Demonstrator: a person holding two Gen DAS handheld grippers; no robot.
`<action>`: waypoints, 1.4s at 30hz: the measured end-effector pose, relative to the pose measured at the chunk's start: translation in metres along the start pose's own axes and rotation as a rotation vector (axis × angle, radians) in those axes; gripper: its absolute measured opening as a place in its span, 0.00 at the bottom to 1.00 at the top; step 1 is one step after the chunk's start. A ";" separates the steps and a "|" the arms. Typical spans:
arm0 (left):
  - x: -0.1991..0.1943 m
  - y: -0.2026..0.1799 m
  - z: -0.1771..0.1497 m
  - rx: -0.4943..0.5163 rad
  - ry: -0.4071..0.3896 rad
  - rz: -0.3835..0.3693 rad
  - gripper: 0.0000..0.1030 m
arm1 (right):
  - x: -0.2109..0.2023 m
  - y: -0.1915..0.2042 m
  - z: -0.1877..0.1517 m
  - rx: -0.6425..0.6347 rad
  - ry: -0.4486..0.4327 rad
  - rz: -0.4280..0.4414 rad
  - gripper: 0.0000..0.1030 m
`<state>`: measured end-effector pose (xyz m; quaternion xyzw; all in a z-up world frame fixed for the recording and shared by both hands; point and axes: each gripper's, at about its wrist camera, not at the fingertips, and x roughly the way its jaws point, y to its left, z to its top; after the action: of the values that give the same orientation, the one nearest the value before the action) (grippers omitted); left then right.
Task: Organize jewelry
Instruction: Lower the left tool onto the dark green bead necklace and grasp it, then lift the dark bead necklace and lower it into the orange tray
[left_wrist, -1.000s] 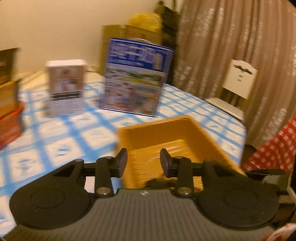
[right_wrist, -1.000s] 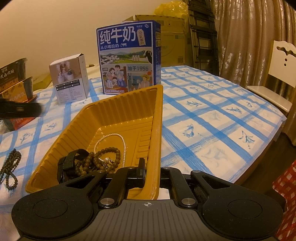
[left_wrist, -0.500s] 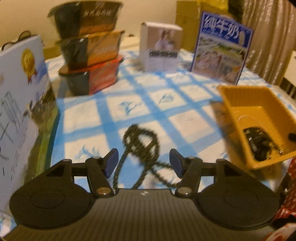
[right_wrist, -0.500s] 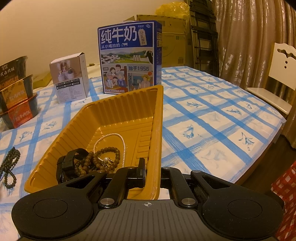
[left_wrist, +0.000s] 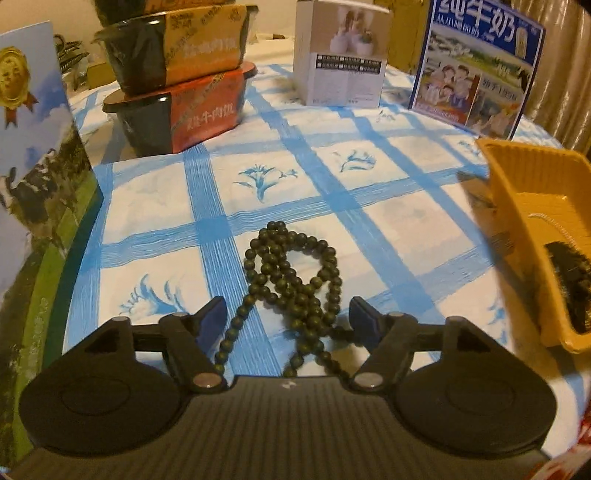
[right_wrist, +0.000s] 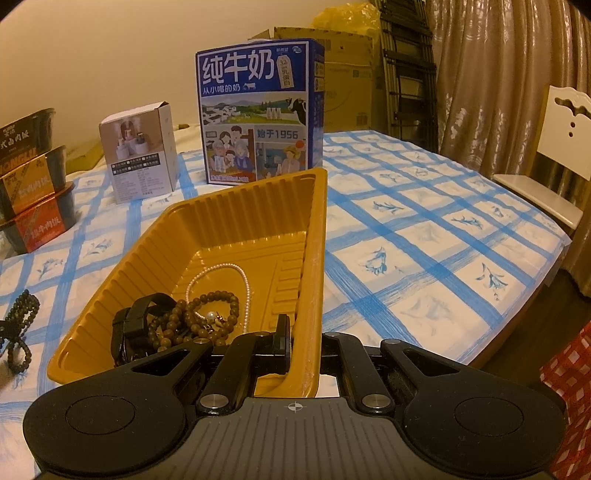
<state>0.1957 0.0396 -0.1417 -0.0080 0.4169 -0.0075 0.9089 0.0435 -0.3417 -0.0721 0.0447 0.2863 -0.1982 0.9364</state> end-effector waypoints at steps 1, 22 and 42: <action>0.005 -0.001 0.000 0.004 0.011 0.018 0.72 | 0.000 0.000 0.000 0.000 0.000 0.000 0.06; -0.027 -0.011 0.014 0.145 -0.092 -0.119 0.12 | 0.001 -0.002 -0.004 0.004 0.003 -0.001 0.06; -0.153 -0.009 0.111 0.147 -0.404 -0.235 0.12 | 0.005 0.010 0.006 -0.011 -0.024 0.023 0.06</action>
<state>0.1804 0.0344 0.0466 0.0084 0.2214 -0.1418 0.9648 0.0544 -0.3355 -0.0702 0.0406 0.2755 -0.1863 0.9422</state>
